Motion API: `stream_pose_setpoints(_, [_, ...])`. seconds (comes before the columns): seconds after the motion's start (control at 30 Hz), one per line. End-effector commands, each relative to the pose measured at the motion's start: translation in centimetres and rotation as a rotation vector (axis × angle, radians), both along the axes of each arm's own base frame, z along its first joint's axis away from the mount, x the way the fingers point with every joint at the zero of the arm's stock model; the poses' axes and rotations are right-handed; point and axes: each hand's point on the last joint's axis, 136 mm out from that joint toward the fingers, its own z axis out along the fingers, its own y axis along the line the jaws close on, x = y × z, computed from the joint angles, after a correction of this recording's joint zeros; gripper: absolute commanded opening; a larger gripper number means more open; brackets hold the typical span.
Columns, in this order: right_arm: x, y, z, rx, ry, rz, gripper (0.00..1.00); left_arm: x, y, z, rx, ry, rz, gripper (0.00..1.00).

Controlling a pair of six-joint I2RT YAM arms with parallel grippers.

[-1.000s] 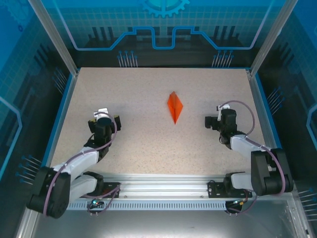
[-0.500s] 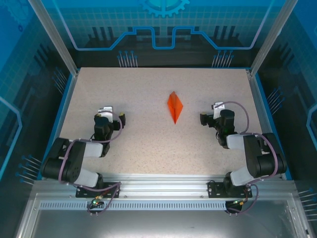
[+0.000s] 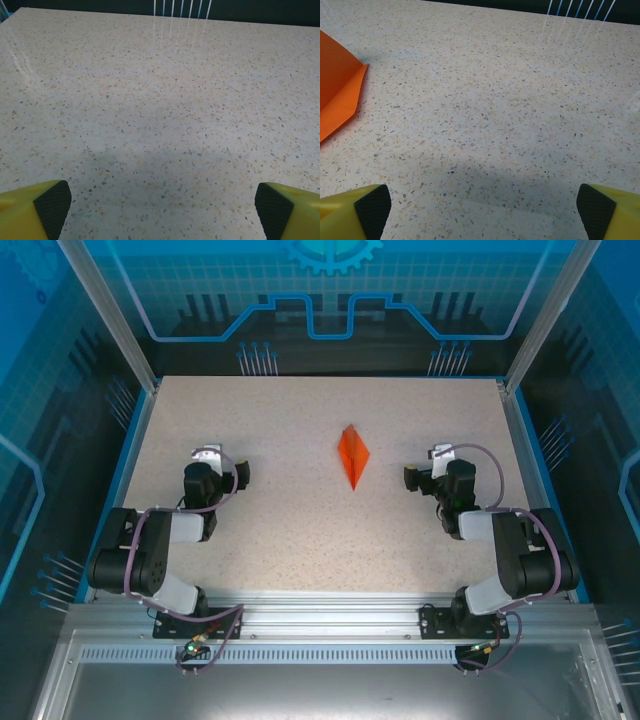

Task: Fold a paper plane with a square sheet of paper (fold left side to right side)
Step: Reset both arms

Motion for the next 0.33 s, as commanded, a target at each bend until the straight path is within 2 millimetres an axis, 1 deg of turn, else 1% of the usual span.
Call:
stream_pose_setpoints(0.0, [0.65,-0.13,1.12,-0.014,-0.044,0.001,0.99,0.34,-0.46,0.36,-0.024,-0.004,-0.028,0.98])
stream_pose_setpoints(0.3, [0.71,-0.16,1.21,-0.011,-0.045,0.001,0.99,0.35,-0.46,0.36,-0.023,-0.004,-0.028,0.99])
